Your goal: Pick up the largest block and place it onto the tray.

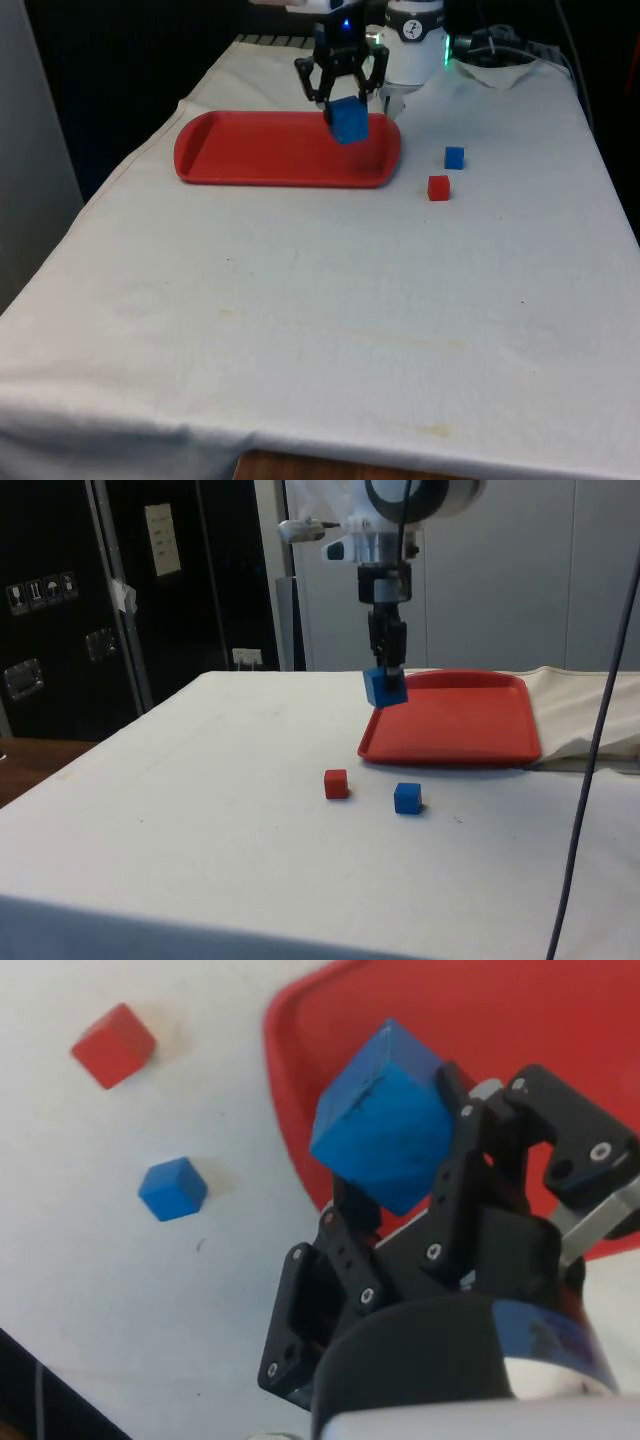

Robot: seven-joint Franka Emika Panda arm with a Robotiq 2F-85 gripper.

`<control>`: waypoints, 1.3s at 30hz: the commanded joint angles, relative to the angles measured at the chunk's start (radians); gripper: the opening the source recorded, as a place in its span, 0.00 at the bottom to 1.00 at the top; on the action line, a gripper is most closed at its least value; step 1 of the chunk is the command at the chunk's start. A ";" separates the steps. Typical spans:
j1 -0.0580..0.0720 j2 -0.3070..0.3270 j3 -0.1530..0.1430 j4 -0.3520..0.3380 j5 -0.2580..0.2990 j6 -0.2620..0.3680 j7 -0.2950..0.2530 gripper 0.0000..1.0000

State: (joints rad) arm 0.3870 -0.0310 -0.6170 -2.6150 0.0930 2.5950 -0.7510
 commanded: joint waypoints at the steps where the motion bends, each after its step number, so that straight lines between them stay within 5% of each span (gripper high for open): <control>1: -0.006 -0.005 -0.011 -0.010 -0.004 0.014 -0.014 0.03; 23: -0.014 0.035 -0.196 -0.042 0.016 0.030 -0.224 0.03; 24: -0.010 0.036 -0.192 -0.037 0.003 0.018 -0.204 0.03; 31: -0.020 0.099 -0.240 -0.034 0.072 0.045 -0.321 0.03; 32: -0.014 0.097 -0.243 -0.028 0.049 0.033 -0.298 0.03; 34: -0.023 0.130 -0.246 -0.026 0.107 0.049 -0.360 0.03; 39: -0.021 0.182 -0.243 -0.009 0.182 0.052 -0.421 0.03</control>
State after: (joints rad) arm 0.3700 0.1490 -0.8760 -2.6150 0.2380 2.6290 -1.1490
